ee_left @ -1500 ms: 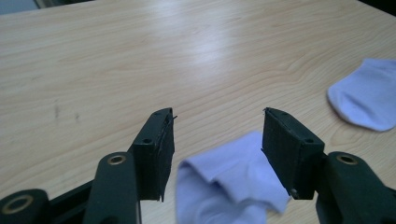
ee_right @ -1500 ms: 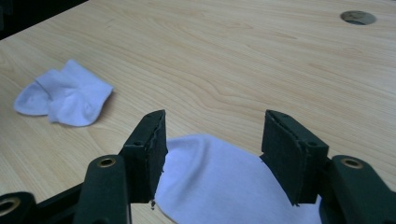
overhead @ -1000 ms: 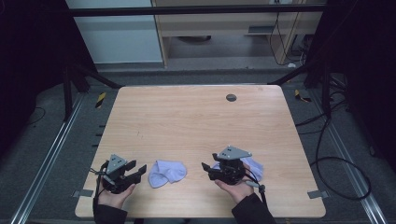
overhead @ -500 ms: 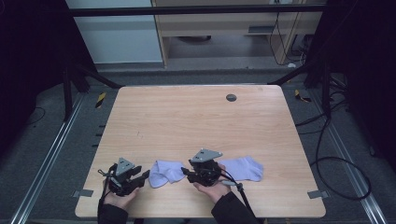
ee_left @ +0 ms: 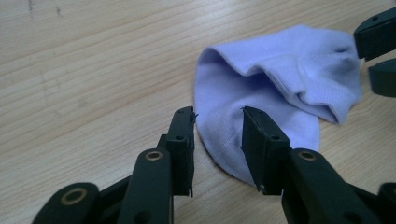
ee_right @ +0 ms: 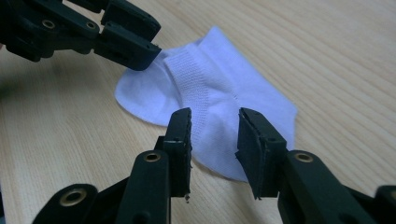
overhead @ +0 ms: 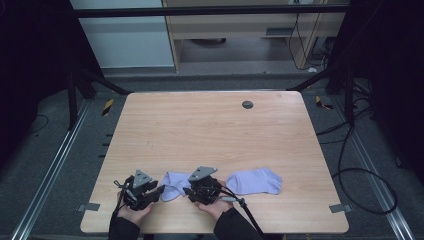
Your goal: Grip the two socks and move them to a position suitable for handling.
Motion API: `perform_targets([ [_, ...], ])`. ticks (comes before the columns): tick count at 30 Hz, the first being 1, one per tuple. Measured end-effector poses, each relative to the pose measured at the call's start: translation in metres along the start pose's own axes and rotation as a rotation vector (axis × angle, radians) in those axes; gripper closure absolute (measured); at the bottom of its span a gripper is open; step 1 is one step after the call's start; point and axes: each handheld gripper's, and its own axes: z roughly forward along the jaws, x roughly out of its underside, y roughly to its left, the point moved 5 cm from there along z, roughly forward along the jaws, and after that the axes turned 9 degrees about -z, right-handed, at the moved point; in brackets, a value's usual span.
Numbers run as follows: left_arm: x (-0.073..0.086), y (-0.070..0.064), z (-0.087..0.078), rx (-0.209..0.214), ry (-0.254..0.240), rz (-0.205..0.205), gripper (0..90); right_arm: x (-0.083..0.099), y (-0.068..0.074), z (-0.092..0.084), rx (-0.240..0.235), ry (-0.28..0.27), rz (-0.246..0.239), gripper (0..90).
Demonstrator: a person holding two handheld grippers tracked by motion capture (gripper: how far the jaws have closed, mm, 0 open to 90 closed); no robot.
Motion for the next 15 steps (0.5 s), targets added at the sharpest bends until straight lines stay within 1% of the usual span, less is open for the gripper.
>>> perform_targets([
  [5,0.002,-0.002,0.003,0.007,0.023,0.012,68.1,0.001,0.006,0.012,-0.009,0.027,-0.022,66.6],
  [6,0.002,-0.002,0.003,0.007,0.023,0.012,69.3,0.001,0.006,0.012,-0.009,0.027,-0.022,66.6],
  [7,0.002,-0.003,0.004,0.007,0.028,0.012,70.4,0.002,0.009,0.016,-0.009,0.042,-0.035,67.5],
  [8,0.002,-0.003,0.004,0.007,0.028,0.012,71.4,0.002,0.009,0.017,-0.009,0.043,-0.043,68.2],
  [10,0.002,-0.002,0.005,0.007,0.034,0.015,73.3,0.003,0.010,0.018,-0.010,0.043,-0.043,69.5],
  [11,0.003,-0.003,0.005,0.008,0.034,0.012,74.3,0.002,0.010,0.018,-0.015,0.042,-0.038,72.5],
  [13,0.003,-0.003,0.006,0.007,0.035,0.014,76.3,0.002,0.009,0.018,-0.018,0.046,-0.034,76.0],
  [14,0.003,-0.003,0.006,0.007,0.035,0.014,77.6,0.002,0.009,0.018,-0.018,0.046,-0.034,76.0],
  [15,0.003,-0.004,0.006,0.011,0.035,0.006,79.0,0.003,0.009,0.019,-0.030,0.052,-0.025,80.1],
])
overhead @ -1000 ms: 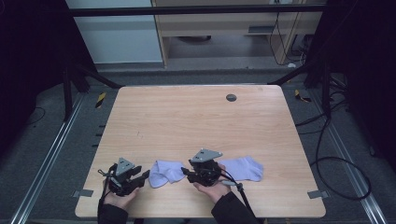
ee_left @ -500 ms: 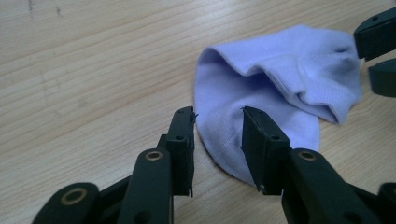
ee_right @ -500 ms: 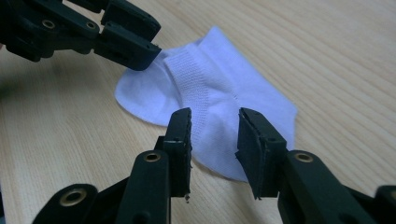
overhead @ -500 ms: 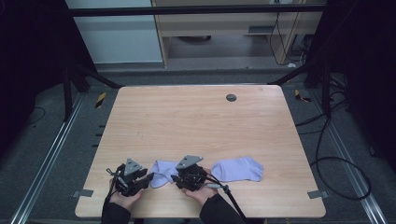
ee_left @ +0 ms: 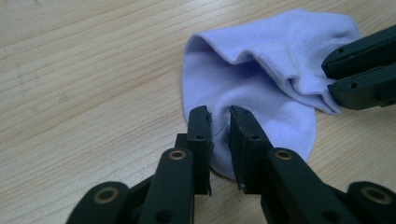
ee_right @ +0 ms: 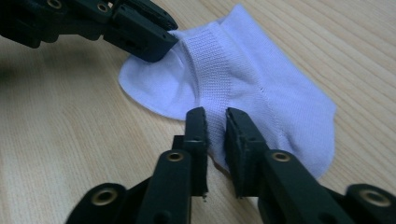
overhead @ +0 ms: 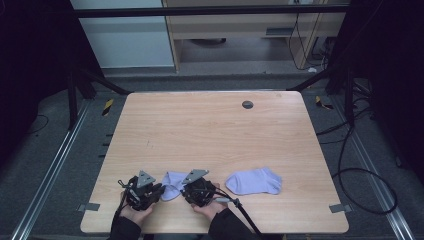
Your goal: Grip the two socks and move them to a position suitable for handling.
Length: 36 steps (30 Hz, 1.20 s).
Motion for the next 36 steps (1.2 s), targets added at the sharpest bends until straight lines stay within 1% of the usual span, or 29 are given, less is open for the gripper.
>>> perform_targets([
  [1,0.000,0.000,0.000,0.000,0.000,0.000,80.3,0.000,0.000,0.000,0.000,0.000,0.000,80.1],
  [2,0.000,0.000,0.000,0.004,0.004,-0.001,81.7,0.000,0.000,0.000,-0.001,0.007,0.001,83.7],
  [3,0.000,0.000,0.000,0.006,0.004,-0.002,83.0,0.000,0.001,0.000,-0.002,0.009,0.005,85.0],
  [5,0.000,0.000,0.000,0.008,0.005,-0.002,83.9,0.000,0.001,0.000,-0.003,0.008,0.013,85.8],
  [8,0.000,0.000,0.000,0.012,0.011,0.000,85.3,-0.007,-0.002,-0.008,-0.002,-0.053,0.048,86.7],
  [10,0.000,0.000,0.000,0.014,0.012,-0.001,85.4,-0.013,-0.008,-0.015,0.016,-0.100,0.070,86.7],
  [12,0.000,0.000,0.000,0.013,0.012,0.001,85.5,-0.018,-0.017,-0.020,0.044,-0.131,0.095,86.6],
  [13,0.000,0.000,0.000,0.013,0.012,0.001,85.5,-0.018,-0.017,-0.020,0.044,-0.131,0.095,86.6],
  [14,-0.001,0.000,0.000,0.013,0.012,0.003,85.5,-0.020,-0.022,-0.022,0.058,-0.145,0.106,86.6],
  [15,-0.001,0.000,0.000,0.011,0.011,0.006,85.5,-0.024,-0.030,-0.023,0.076,-0.165,0.143,86.5],
  [16,-0.001,0.000,0.000,0.012,0.011,0.005,85.5,-0.025,-0.035,-0.022,0.089,-0.172,0.155,86.5],
  [20,-0.001,0.000,0.000,0.014,0.013,0.006,85.5,-0.026,-0.051,-0.014,0.134,-0.160,0.188,86.2],
  [21,-0.001,0.000,0.000,0.014,0.013,0.006,85.4,-0.026,-0.051,-0.014,0.134,-0.160,0.188,86.2],
  [22,-0.001,0.000,0.000,0.013,0.014,0.007,85.4,-0.026,-0.058,-0.010,0.155,-0.151,0.192,86.1],
  [23,-0.001,0.000,0.000,0.013,0.014,0.007,85.4,-0.026,-0.058,-0.010,0.155,-0.151,0.192,86.1],
  [24,-0.001,0.000,0.000,0.014,0.014,0.004,85.3,-0.026,-0.065,-0.006,0.173,-0.142,0.204,86.0],
  [25,-0.001,0.000,0.000,0.014,0.014,0.004,85.3,-0.026,-0.065,-0.006,0.173,-0.142,0.204,86.0],
  [26,-0.001,0.001,0.000,0.014,0.013,-0.001,85.1,-0.027,-0.071,-0.004,0.187,-0.138,0.208,85.2],
  [27,-0.001,0.001,0.000,0.014,0.013,-0.001,84.3,-0.027,-0.071,-0.004,0.187,-0.138,0.208,85.2],
  [28,-0.001,0.001,0.000,0.014,0.012,-0.007,82.4,-0.029,-0.074,-0.002,0.195,-0.140,0.208,80.5],
  [29,-0.003,0.002,-0.002,0.020,0.000,-0.024,80.1,-0.030,-0.077,-0.003,0.204,-0.137,0.202,79.2],
  [30,-0.003,0.002,-0.002,0.020,0.000,-0.024,78.0,-0.030,-0.077,-0.003,0.204,-0.137,0.202,79.2],
  [31,-0.004,0.003,-0.004,0.020,-0.013,-0.032,78.0,-0.031,-0.078,-0.004,0.212,-0.139,0.197,78.4],
  [32,-0.005,0.004,-0.006,0.020,-0.024,-0.044,75.9,-0.033,-0.080,-0.006,0.223,-0.145,0.194,77.4],
  [33,-0.005,0.005,-0.010,0.025,-0.035,-0.066,71.6,-0.035,-0.084,-0.012,0.240,-0.165,0.192,74.3],
  [34,-0.005,0.005,-0.011,0.027,-0.043,-0.076,70.4,-0.035,-0.086,-0.014,0.244,-0.169,0.192,73.9],
  [35,-0.005,0.005,-0.012,0.024,-0.041,-0.077,69.7,-0.035,-0.087,-0.015,0.238,-0.164,0.197,73.5],
  [36,-0.003,0.005,-0.012,0.019,-0.034,-0.082,69.3,-0.033,-0.088,-0.014,0.235,-0.150,0.201,72.9],
])
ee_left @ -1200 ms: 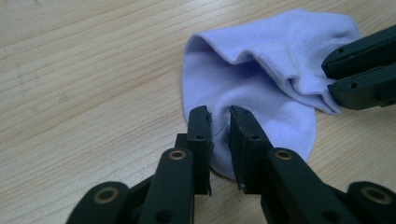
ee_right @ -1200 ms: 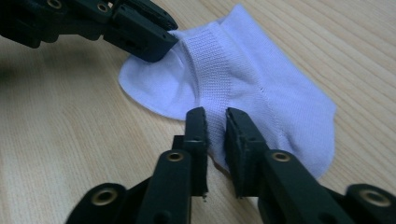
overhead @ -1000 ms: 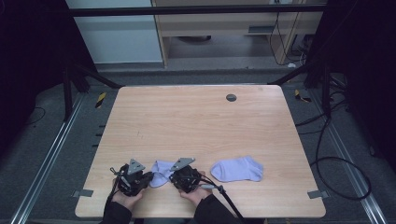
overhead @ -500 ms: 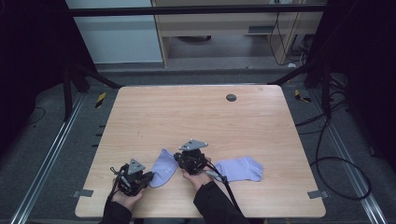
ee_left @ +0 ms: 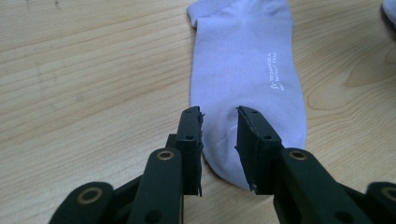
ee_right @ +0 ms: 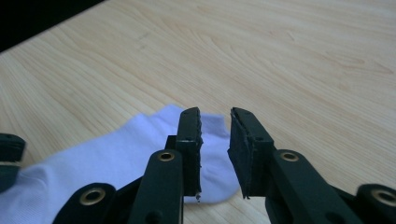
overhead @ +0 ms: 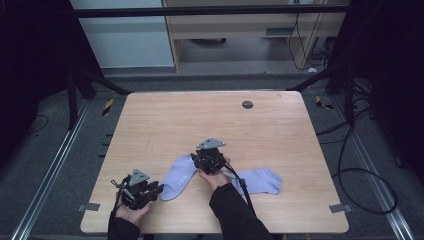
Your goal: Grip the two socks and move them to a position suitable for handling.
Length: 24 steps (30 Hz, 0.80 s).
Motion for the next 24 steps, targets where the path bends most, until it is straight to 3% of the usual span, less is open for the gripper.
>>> perform_targets([
  [6,0.002,0.000,0.004,-0.007,0.025,-0.001,69.2,0.014,-0.005,0.013,-0.001,0.086,-0.019,71.7],
  [15,0.006,-0.002,0.009,-0.012,0.059,0.011,76.1,0.027,-0.006,0.026,0.003,0.134,-0.018,74.8],
  [19,0.005,-0.002,0.009,0.000,0.070,0.013,83.5,0.031,-0.007,0.026,0.011,0.150,-0.008,89.6],
  [24,0.002,-0.002,0.006,0.000,0.053,0.018,86.1,0.030,-0.006,0.022,-0.006,0.150,0.010,90.0],
])
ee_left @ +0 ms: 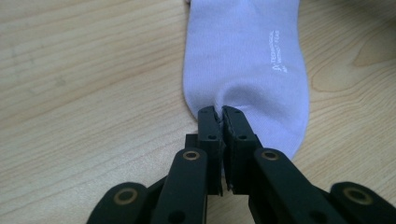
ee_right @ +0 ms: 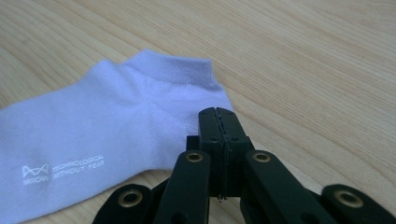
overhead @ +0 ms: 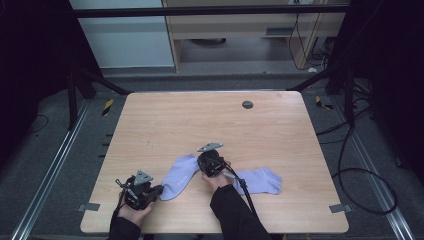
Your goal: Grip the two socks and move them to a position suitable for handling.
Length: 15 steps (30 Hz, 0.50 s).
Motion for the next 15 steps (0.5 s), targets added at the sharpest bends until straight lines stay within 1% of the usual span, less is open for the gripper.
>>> perform_targets([
  [2,-0.004,0.003,-0.004,-0.004,-0.023,-0.009,86.2,-0.001,0.001,-0.005,-0.010,-0.018,0.007,90.0],
  [3,-0.004,0.003,-0.004,-0.004,-0.023,-0.009,86.2,-0.001,0.002,-0.009,-0.016,-0.032,0.012,90.0],
  [4,-0.010,0.009,-0.008,-0.025,-0.042,-0.007,86.2,-0.002,0.003,-0.013,-0.023,-0.047,0.009,90.0],
  [5,-0.010,0.009,-0.008,-0.025,-0.042,-0.007,86.2,-0.002,0.003,-0.013,-0.023,-0.047,0.009,90.0],
  [6,-0.015,0.014,-0.008,-0.032,-0.055,-0.013,86.2,-0.003,0.007,-0.020,-0.032,-0.059,-0.004,90.0],
  [7,-0.015,0.016,-0.008,-0.023,-0.054,-0.016,86.2,-0.003,0.008,-0.022,-0.031,-0.060,-0.016,90.0],
  [9,-0.015,0.017,-0.007,-0.024,-0.050,-0.016,86.1,-0.004,0.006,-0.021,-0.025,-0.058,-0.008,90.0],
  [10,-0.012,0.017,-0.005,-0.024,-0.035,-0.011,86.1,-0.005,0.005,-0.019,-0.018,-0.059,-0.003,87.4],
  [11,-0.012,0.017,-0.005,-0.024,-0.035,-0.011,86.1,-0.005,0.005,-0.019,-0.018,-0.059,-0.003,87.4],
  [12,-0.011,0.016,-0.004,-0.022,-0.031,-0.003,86.0,-0.005,0.002,-0.013,0.001,-0.070,-0.005,78.3],
  [13,-0.011,0.016,-0.004,-0.022,-0.031,-0.003,86.0,-0.005,0.002,-0.013,0.001,-0.070,-0.005,78.3],
  [14,-0.011,0.015,-0.004,-0.020,-0.026,0.001,86.0,-0.003,0.001,-0.005,0.014,-0.067,-0.011,73.2],
  [15,-0.011,0.015,-0.003,-0.019,-0.024,0.001,86.0,-0.001,0.000,-0.001,0.019,-0.056,-0.010,70.9],
])
